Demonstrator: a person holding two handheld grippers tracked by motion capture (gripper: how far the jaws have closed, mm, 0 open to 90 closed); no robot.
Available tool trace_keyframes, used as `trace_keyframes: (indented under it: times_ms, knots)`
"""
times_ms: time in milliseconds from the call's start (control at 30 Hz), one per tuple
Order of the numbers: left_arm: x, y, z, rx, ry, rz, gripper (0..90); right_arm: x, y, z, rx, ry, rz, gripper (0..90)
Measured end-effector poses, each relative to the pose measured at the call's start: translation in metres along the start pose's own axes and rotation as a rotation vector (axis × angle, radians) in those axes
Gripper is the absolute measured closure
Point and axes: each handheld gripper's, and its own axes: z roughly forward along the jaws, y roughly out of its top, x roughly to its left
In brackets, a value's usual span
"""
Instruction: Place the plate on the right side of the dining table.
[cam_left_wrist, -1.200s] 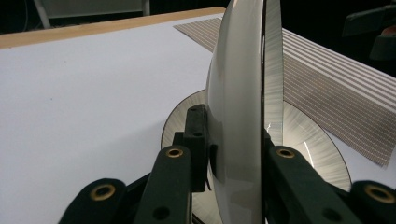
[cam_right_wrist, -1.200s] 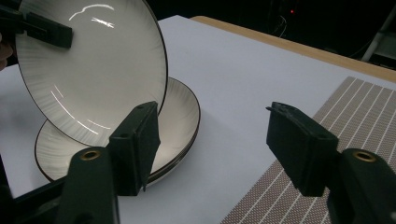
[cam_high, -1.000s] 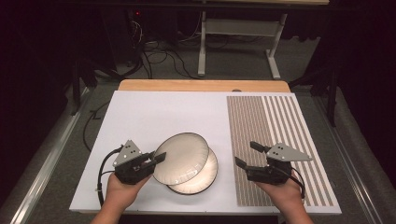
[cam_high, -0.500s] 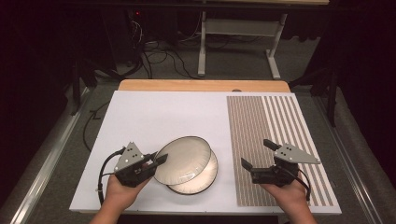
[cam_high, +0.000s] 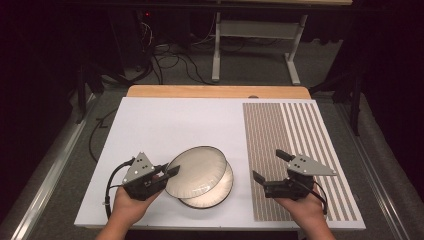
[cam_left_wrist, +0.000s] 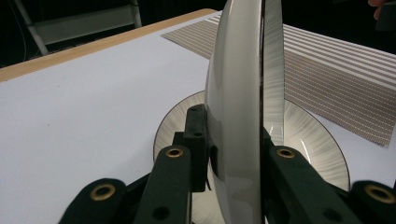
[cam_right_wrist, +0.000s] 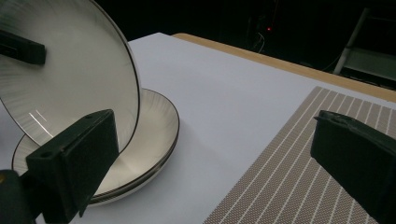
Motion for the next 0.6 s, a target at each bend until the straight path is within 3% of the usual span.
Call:
trace_keyframes:
  times_ms: [467, 600]
  knots:
    - [0.001, 0.000, 0.000, 0.006, -0.002, -0.002, 77.3, 0.025, 0.004, 0.024, 0.044, 0.067, -0.043, 4.2]
    - [0.001, 0.000, 0.000, 0.006, -0.003, -0.003, 77.3, 0.031, 0.006, 0.032, 0.064, 0.086, -0.035, 5.7]
